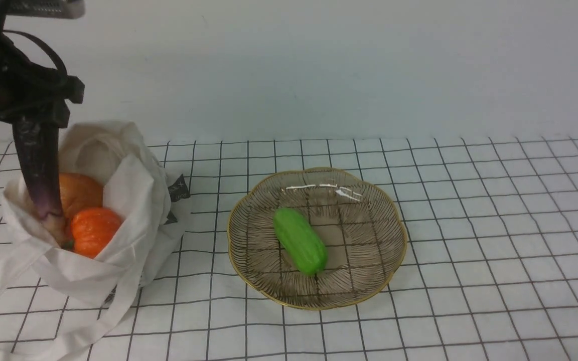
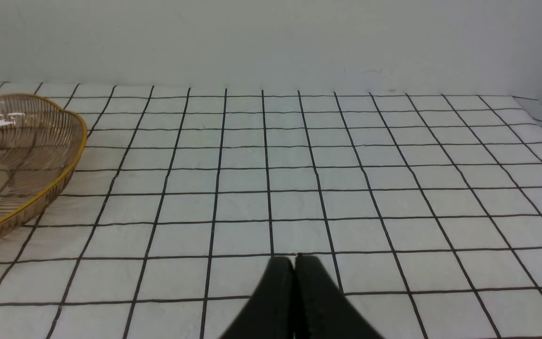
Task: Take vegetables from bag on white checkered tablecloth place on plate.
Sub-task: 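Take the eggplant out of the bag and place it in the plate with the left gripper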
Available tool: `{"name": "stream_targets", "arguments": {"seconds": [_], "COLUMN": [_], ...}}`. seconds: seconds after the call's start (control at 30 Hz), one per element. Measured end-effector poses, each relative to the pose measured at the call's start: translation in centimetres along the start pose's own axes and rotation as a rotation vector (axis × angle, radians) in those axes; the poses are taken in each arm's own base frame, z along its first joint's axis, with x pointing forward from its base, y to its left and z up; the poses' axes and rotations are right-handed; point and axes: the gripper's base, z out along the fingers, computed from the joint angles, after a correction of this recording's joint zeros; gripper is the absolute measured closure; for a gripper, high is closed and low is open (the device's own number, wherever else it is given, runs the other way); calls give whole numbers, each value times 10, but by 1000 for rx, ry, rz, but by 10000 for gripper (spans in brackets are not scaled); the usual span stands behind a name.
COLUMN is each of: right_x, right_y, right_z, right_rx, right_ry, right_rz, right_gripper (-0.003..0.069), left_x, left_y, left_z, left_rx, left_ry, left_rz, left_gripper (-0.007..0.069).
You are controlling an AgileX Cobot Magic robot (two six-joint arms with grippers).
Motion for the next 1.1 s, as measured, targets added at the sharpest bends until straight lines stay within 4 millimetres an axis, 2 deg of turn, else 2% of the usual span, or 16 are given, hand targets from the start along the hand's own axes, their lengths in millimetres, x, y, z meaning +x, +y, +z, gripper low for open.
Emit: {"name": "stream_targets", "arguments": {"seconds": [0.1,0.2,0.23,0.3,0.4,0.47,0.53,0.63,0.67,0.7,0.77,0.9,1.0,1.1], "right_x": [0,0,0,0,0,0,0,0,0,0,0,0,0,0], "right_y": [0,0,0,0,0,0,0,0,0,0,0,0,0,0], "right_z": [0,0,0,0,0,0,0,0,0,0,0,0,0,0], "right_rx": [0,0,0,0,0,0,0,0,0,0,0,0,0,0], "right_ry": [0,0,0,0,0,0,0,0,0,0,0,0,0,0], "right_rz": [0,0,0,0,0,0,0,0,0,0,0,0,0,0], "right_gripper": [673,673,673,673,673,673,673,673,673,673,673,673,673,673], "left_x": [0,-3,-3,-7,-9,-8,-6,-1,0,1,10,24,28,29], "left_y": [-8,-27,-27,-48,-76,-98,-111,-147,-154,-156,-186,-225,-240,-247], "left_z": [-15,-38,-38,-48,-54,-53,-50,-28,-20,-21,11,57,80,101], "left_rx": [84,304,304,504,670,752,788,847,854,857,879,892,876,843], "left_ry": [-42,-125,-125,-185,-235,-247,-242,-184,-166,-167,-87,-12,-18,-34], "left_rz": [-7,-26,-26,-2,93,169,204,259,260,263,282,245,184,122], "left_gripper": [272,272,272,272,272,272,272,272,272,272,272,272,272,272]}}
